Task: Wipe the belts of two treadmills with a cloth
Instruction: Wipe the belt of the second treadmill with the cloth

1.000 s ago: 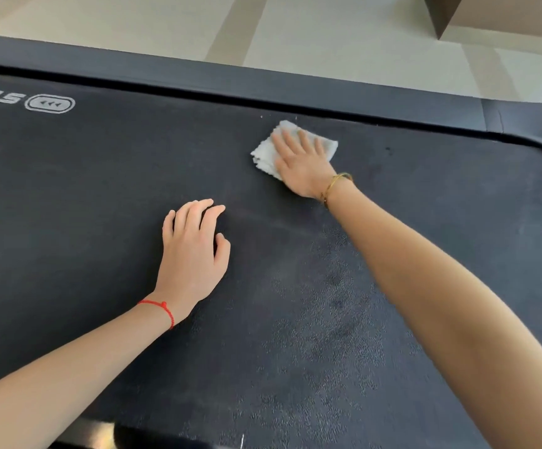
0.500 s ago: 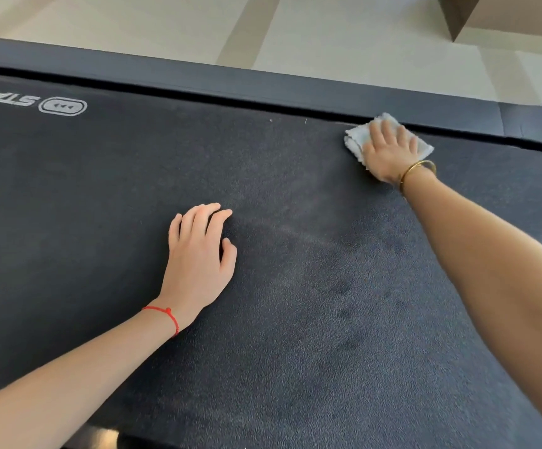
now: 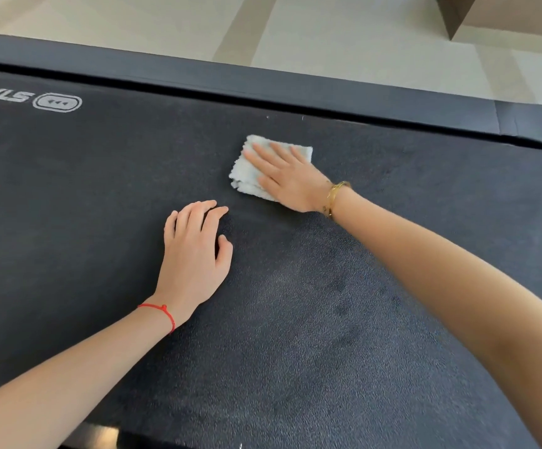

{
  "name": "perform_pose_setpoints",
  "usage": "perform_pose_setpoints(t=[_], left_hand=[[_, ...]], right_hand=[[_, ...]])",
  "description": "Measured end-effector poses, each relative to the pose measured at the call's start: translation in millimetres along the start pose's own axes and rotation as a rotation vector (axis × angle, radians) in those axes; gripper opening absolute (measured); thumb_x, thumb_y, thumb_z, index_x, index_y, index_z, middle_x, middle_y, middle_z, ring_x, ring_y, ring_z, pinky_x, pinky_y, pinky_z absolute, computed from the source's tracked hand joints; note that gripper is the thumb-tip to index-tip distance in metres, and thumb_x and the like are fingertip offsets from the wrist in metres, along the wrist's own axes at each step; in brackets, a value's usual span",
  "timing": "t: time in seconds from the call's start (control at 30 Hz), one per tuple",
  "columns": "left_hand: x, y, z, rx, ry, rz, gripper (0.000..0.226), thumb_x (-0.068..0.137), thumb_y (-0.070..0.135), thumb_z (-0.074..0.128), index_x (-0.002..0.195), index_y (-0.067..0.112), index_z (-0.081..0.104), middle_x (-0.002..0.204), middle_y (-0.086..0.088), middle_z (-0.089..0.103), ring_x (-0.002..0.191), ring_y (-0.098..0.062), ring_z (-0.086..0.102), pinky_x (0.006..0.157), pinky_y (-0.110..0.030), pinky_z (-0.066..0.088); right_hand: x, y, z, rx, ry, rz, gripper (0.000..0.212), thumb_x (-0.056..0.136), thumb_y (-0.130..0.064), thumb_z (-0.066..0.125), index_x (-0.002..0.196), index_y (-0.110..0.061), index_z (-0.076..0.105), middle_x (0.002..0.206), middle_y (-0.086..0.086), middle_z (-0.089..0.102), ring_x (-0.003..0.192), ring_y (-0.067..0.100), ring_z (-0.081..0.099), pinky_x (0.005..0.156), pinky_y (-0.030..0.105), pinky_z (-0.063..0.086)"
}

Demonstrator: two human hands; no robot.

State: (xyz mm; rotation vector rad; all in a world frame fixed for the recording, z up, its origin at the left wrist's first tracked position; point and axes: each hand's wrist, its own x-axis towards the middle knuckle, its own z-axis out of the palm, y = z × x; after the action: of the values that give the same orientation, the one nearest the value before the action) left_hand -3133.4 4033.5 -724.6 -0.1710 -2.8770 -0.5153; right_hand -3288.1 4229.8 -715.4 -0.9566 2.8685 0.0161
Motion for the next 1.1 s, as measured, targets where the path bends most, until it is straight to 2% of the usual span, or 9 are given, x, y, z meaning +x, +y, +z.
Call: perform_pose_setpoints(t=[0.17,0.27,0.33,0.47,0.63,0.7,0.9,1.0,1.1], left_hand=[[0,-2,1,-0.008,-0.007,-0.005,0.041,0.095,0.017,0.052,0.135,0.011,0.056,0.141,-0.006,0.052,0.136,-0.026,0.043,0.118,-0.053,0.028],[1,-3,1,0.002,-0.007,-0.004,0.041,0.094,0.018,0.051,0.135,0.012,0.056,0.14,-0.005,0.052,0.136,-0.025,0.043,0.118,-0.052,0.028],[1,-3,2,-0.001,0.0,-0.007,0.041,0.094,0.018,0.051,0.134,0.012,0.056,0.14,-0.005,0.052,0.135,-0.026,0.043,0.117,-0.052,0.029],[0,-2,1,0.0,0.004,-0.007,0.041,0.093,0.017,0.053,0.134,0.012,0.057,0.14,-0.005,0.052,0.134,-0.027,0.043,0.116,-0.052,0.029],[-1,2,-4,0.005,-0.006,-0.005,0.041,0.094,0.014,0.055,0.134,0.009,0.057,0.141,-0.007,0.052,0.135,-0.027,0.043,0.117,-0.05,0.027],[-1,2,-4,0.001,-0.011,-0.004,0.04,0.094,0.014,0.054,0.134,0.009,0.057,0.141,-0.008,0.052,0.135,-0.027,0.043,0.117,-0.051,0.027],[-1,3,-5,-0.012,-0.012,-0.011,0.04,0.095,0.015,0.053,0.134,0.009,0.057,0.14,-0.008,0.052,0.135,-0.027,0.043,0.117,-0.053,0.027],[-1,2,-5,-0.013,-0.021,-0.008,0.04,0.096,0.016,0.052,0.135,0.009,0.056,0.141,-0.008,0.051,0.137,-0.027,0.042,0.118,-0.053,0.026],[-1,1,-3,-0.008,-0.003,0.002,0.04,0.095,0.014,0.052,0.134,0.008,0.057,0.141,-0.009,0.052,0.136,-0.029,0.043,0.118,-0.053,0.025]], right_hand=[[15,72,-14,0.119,0.016,0.355,0.056,0.107,-0.033,0.019,0.158,-0.019,0.001,0.166,0.003,-0.001,0.15,0.036,0.004,0.119,0.05,0.007],[12,80,-11,0.183,0.017,0.481,0.055,0.105,-0.033,0.016,0.158,-0.022,0.003,0.166,0.002,-0.001,0.15,0.037,0.0,0.119,0.054,0.002],[5,56,-7,0.192,0.022,0.434,0.055,0.106,-0.032,0.017,0.158,-0.022,0.003,0.166,0.001,-0.001,0.151,0.036,-0.002,0.119,0.055,-0.001],[-47,-13,5,0.027,0.061,0.161,0.055,0.106,-0.031,0.019,0.158,-0.018,0.008,0.165,0.007,0.01,0.147,0.038,0.014,0.117,0.054,0.013],[-121,-48,13,0.079,0.021,0.001,0.054,0.107,-0.035,0.019,0.158,-0.026,0.002,0.166,-0.002,0.002,0.153,0.028,0.0,0.123,0.045,-0.001],[-119,-23,8,0.066,0.005,0.052,0.054,0.107,-0.034,0.018,0.158,-0.026,0.001,0.166,-0.001,0.001,0.152,0.028,0.001,0.122,0.045,0.001],[-90,65,-4,0.192,-0.018,0.538,0.055,0.107,-0.034,0.015,0.158,-0.026,-0.001,0.166,0.001,-0.005,0.152,0.032,-0.004,0.121,0.05,0.0],[-93,38,0,0.152,-0.017,0.519,0.055,0.107,-0.032,0.017,0.158,-0.022,-0.001,0.166,0.003,-0.003,0.151,0.036,-0.001,0.12,0.054,0.003],[-127,-26,10,0.079,0.049,0.319,0.055,0.107,-0.032,0.019,0.158,-0.022,0.002,0.166,0.003,0.002,0.15,0.035,0.005,0.119,0.052,0.006]])
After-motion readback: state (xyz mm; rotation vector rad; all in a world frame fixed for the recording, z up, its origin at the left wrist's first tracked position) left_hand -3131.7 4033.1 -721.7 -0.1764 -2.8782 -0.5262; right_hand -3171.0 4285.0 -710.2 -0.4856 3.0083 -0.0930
